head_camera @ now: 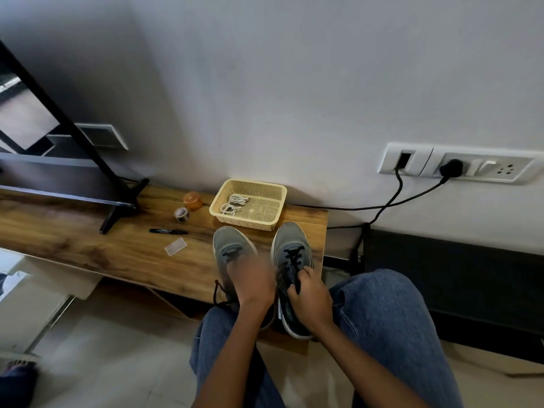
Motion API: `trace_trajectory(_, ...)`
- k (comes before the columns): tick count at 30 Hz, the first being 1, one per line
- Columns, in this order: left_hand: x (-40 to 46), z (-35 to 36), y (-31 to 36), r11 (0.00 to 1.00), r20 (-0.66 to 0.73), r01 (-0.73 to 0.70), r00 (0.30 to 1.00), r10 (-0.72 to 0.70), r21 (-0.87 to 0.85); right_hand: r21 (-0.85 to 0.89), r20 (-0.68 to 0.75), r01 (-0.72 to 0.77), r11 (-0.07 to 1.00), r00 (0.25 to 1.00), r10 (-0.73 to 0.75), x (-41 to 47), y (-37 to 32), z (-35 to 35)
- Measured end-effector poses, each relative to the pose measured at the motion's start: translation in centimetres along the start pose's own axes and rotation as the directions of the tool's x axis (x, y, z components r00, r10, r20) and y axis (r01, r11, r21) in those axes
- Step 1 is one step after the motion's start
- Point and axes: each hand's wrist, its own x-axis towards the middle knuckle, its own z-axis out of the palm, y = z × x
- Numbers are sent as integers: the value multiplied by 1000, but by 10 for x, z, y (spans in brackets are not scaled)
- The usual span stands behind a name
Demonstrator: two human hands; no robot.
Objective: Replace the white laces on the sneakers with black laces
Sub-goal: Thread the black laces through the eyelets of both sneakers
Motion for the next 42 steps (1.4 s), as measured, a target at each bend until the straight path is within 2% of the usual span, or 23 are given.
trace_trajectory(2,6,0,0,999,46,26,999,-25,-21,-6,5,2,1000,1000,-2,0,1,0)
trace_trajectory(5,9,-9,-9,970,54,126,992,-118,-210,-15,1,14,1000,1000,-14,0,1,0)
trace_trajectory(8,9,-32,-24,881,55,242,969,-241,-405,-7,-11,9,1000,1000,-9,0,1,0)
trace_trajectory(10,8,-49,-33,748,86,261,960,-265,-610,-3,-8,0,1000,1000,0,0,1,1)
trace_trajectory(12,2,-72,-38,510,128,218,970,-207,-832,0,-1,-6,1000,1000,6,0,1,1)
trace_trajectory(13,-1,-86,-39,429,105,177,977,-187,-886,-1,0,-7,1000,1000,7,0,1,1)
trace_trajectory(18,-14,-146,-36,300,-62,-27,992,-108,-953,-11,-7,-5,1000,1000,5,0,0,0)
trace_trajectory(21,-21,-176,-32,227,-135,-106,984,-120,-968,-16,-12,-2,1000,1000,2,-1,0,0)
trace_trajectory(26,-29,-213,-35,-21,-251,-257,957,-146,-966,-9,-25,7,1000,1000,-7,-1,0,0)
trace_trajectory(29,-31,-215,-31,-60,-249,-257,962,-116,-965,-12,-1,-1,1000,1000,1,0,0,-1)
trace_trajectory(33,-36,-194,-17,-146,-134,-143,988,-71,-979,-39,43,-35,999,998,37,2,-6,-13)
trace_trajectory(35,-41,-177,-10,-126,-80,-87,995,-56,-988,111,-74,-47,993,996,56,0,-17,-28)
trace_trajectory(37,-46,-161,-4,-104,-41,-44,999,-25,-994,381,-130,16,925,991,36,-2,-35,-50)
trace_trajectory(39,-50,-147,1,-116,-4,-6,1000,-20,-993,666,-29,37,745,999,-24,-7,-58,-79)
trace_trajectory(40,-52,-141,3,-130,18,14,999,-27,-991,774,70,-9,633,995,-72,-9,-68,-93)
trace_trajectory(42,-56,-132,8,-131,63,57,997,-43,-990,879,248,-149,454,955,-166,-14,-82,-109)
